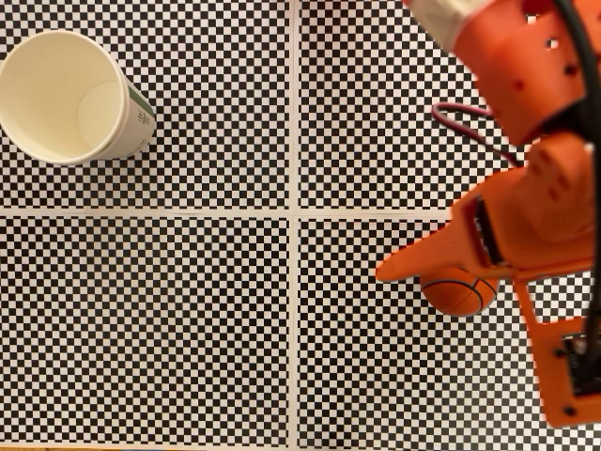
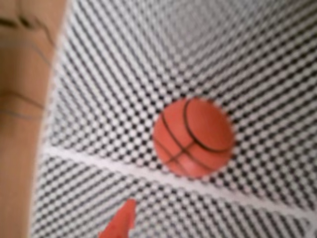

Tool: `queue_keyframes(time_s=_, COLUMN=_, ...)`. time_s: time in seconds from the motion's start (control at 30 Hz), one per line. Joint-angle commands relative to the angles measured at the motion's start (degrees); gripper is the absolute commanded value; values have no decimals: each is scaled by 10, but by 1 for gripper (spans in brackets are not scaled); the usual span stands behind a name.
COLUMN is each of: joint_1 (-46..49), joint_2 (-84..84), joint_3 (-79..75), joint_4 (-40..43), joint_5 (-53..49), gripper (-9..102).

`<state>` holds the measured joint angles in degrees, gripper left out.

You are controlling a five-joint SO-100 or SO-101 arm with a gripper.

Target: Grasp basketball and place into cup.

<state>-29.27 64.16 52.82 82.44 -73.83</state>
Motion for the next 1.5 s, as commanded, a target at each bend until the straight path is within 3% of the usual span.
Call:
queue_keyframes(time_s=0.0, joint_1=-1, joint_2=-14, joint_3=-69, joint_4=9, joint_5=9, gripper=65)
queue_keyframes(time_s=0.57, joint_1=11, joint_2=-98, joint_3=-176, joint_4=9, joint_5=23, gripper=67)
queue_keyframes(time_s=1.47, joint_1=25, joint_2=-185, joint_3=-214, joint_4=12, joint_5=17, gripper=69)
